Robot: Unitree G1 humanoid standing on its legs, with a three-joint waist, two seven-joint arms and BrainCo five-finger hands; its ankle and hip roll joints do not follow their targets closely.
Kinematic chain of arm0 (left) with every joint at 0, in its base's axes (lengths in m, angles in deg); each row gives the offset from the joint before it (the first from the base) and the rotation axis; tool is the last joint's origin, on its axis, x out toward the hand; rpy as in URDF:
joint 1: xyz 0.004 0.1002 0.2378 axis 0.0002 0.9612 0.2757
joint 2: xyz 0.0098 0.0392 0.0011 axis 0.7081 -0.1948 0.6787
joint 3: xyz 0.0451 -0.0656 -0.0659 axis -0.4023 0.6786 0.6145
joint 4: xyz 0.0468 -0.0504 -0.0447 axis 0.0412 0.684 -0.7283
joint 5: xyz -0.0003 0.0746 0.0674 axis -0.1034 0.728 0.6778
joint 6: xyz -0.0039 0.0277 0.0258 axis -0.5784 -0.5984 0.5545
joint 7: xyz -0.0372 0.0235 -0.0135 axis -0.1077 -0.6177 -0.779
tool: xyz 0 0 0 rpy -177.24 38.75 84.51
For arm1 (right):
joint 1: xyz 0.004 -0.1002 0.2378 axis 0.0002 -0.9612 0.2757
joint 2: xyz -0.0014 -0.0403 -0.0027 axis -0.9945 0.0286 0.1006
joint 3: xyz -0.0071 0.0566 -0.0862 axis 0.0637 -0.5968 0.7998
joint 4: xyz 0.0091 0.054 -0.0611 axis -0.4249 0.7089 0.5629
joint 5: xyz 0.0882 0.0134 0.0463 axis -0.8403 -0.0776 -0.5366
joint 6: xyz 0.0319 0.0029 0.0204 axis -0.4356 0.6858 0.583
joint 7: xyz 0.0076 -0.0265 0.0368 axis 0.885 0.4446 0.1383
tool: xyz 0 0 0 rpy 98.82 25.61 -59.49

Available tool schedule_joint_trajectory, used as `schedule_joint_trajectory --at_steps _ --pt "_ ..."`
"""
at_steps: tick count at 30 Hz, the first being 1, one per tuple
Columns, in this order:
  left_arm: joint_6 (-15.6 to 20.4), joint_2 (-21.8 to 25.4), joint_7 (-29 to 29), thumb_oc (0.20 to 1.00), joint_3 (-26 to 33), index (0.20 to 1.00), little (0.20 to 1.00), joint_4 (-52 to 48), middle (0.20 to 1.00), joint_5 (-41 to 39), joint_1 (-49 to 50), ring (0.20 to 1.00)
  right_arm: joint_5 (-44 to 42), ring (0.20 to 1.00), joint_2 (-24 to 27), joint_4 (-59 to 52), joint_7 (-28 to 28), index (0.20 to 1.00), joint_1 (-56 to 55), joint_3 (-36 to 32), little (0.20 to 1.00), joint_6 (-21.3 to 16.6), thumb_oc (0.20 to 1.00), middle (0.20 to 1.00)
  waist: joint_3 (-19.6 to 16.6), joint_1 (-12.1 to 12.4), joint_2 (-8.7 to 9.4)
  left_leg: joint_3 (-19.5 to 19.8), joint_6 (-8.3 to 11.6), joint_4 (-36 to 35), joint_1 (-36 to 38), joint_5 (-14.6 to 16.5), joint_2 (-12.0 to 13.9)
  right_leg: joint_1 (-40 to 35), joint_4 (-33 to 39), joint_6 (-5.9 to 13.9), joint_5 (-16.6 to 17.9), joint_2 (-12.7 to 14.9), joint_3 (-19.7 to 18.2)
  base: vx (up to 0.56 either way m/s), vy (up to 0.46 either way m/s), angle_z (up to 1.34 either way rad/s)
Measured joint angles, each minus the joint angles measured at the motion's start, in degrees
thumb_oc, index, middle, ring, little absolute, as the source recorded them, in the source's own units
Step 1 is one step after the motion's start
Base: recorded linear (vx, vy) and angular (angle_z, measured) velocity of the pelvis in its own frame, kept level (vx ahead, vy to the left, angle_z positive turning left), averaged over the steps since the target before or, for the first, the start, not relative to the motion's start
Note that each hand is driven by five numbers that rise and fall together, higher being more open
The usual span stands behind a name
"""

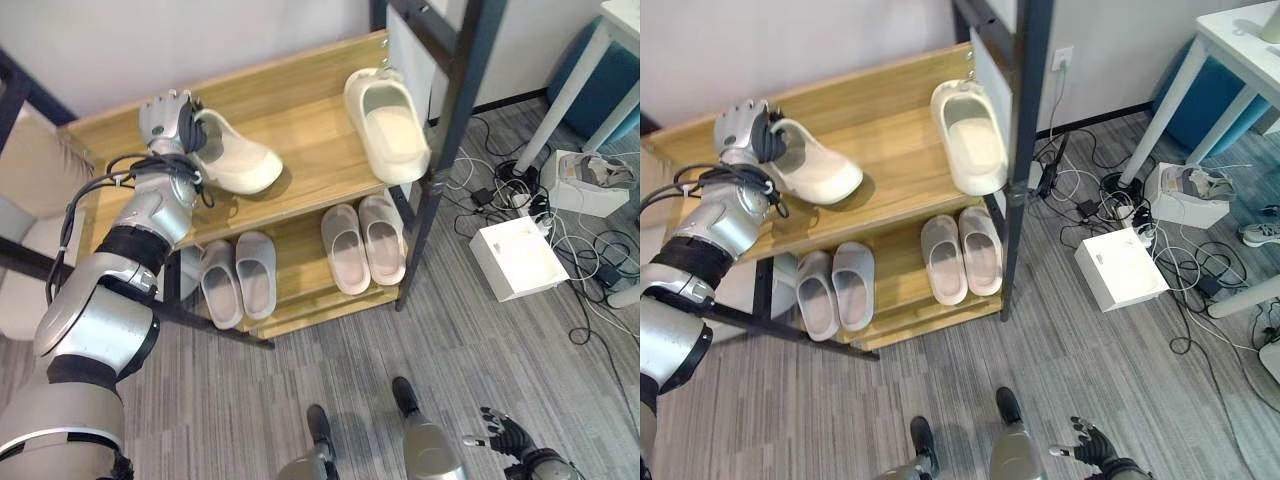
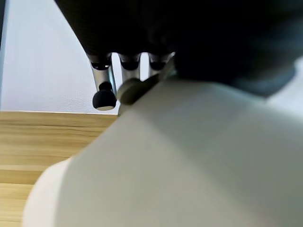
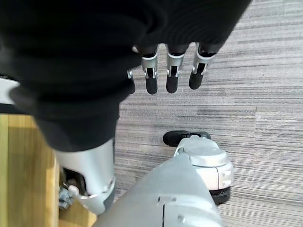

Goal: Arrange the slippers neatly on the shoe rack.

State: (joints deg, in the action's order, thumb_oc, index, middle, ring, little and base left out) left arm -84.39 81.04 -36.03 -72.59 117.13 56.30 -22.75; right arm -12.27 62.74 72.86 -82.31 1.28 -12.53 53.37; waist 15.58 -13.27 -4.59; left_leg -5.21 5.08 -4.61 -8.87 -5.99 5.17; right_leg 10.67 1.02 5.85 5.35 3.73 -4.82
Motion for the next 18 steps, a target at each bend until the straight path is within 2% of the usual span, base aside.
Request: schedule_joint_trajectory --at_steps 2,7,8,12,18 --pt "0.0 -0.4 0.4 0.2 -0.2 0.2 0.2 -0.6 0.2 0.8 -1.2 0.2 -0.6 1.0 -0.5 -0.2 0.0 1.0 0.3 0.0 1.0 -0.2 1.0 1.0 0.5 0.5 0.88 -0.1 0.0 0.0 -0.3 0.0 -0.2 0.4 -0.3 -0.62 -0.5 0.4 0.1 0.02 0.019 0.09" --pt "-0.1 -2.2 0.0 0.2 -0.6 0.2 0.2 -2.9 0.2 3.9 -1.8 0.2 -1.4 1.0 -0.6 -0.2 0.4 1.0 0.2 0.1 1.0 -0.8 1.0 1.0 0.5 0.9 0.95 -0.3 -0.06 0.0 -0.3 0.0 -0.9 0.5 -0.2 -0.16 -0.8 1.2 -0.1 0.0 0.0 0.0" --pt "-0.2 -2.2 -0.2 0.2 -0.8 0.2 0.2 -3.8 0.2 5.0 -1.8 0.2 -1.7 1.0 -0.7 -0.2 0.4 1.0 0.2 0.1 1.0 -0.8 1.0 1.0 0.5 0.9 0.93 -0.4 -0.59 0.0 -0.3 -0.4 -0.9 0.4 -0.2 0.13 -0.7 1.2 -0.1 0.0 0.0 0.0" --pt "-0.2 -2.2 -0.2 0.2 -4.2 0.2 0.2 -5.4 0.2 8.5 -2.9 0.2 -1.8 1.0 -0.5 -0.3 0.5 1.0 0.2 0.1 1.0 -1.2 1.0 1.0 0.5 0.9 0.97 -1.9 -0.86 0.0 -0.1 -0.7 -1.1 0.7 -0.1 0.94 -0.4 1.4 -1.4 -0.01 0.022 -0.11" --pt "-0.1 -2.6 -0.2 0.2 -5.8 0.2 0.2 -6.1 0.2 9.6 -4.3 0.2 -1.8 1.0 -0.5 -0.2 0.8 1.0 0.4 0.1 1.0 -1.3 1.0 1.0 0.4 -0.5 1.11 -3.5 -1.07 0.0 -0.2 -0.4 -1.4 2.0 -0.5 1.4 -0.5 1.6 -2.9 0.0 0.002 -0.14"
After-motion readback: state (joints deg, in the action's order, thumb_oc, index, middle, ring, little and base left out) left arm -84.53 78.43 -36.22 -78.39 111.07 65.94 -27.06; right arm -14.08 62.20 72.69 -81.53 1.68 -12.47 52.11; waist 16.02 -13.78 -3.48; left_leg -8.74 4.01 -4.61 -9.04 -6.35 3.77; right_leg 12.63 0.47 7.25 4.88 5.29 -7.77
